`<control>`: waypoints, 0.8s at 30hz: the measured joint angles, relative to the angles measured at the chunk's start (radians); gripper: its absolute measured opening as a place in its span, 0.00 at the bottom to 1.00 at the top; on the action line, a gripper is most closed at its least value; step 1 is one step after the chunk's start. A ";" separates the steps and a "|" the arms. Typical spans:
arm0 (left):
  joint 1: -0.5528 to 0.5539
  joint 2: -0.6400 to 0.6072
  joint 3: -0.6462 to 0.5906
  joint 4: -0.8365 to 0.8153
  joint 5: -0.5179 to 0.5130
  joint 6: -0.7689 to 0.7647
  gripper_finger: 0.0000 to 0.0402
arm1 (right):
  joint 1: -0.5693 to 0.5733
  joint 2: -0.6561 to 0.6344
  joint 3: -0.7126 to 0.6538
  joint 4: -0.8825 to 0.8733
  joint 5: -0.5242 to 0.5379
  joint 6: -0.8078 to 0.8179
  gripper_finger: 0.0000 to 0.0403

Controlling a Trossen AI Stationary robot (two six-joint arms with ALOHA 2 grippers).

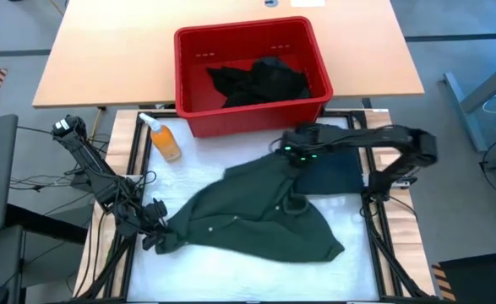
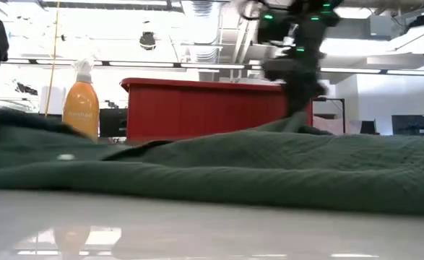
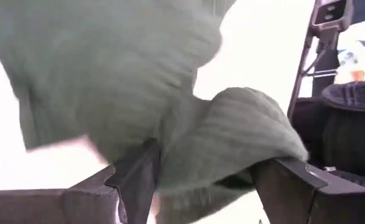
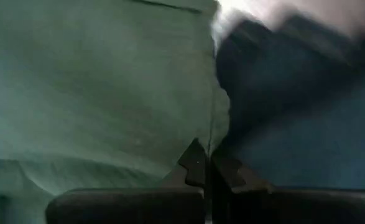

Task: Fold laundry
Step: Fold the green polo shirt

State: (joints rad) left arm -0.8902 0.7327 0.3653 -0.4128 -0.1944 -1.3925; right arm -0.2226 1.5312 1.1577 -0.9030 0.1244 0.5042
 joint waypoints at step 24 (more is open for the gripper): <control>0.013 -0.057 0.084 -0.137 -0.556 0.188 0.57 | 0.046 -0.482 -0.332 0.022 0.001 0.292 0.05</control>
State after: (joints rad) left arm -0.8771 0.6762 0.4488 -0.5499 -0.7500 -1.2047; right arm -0.1761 1.0490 0.8257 -0.8813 0.1253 0.7967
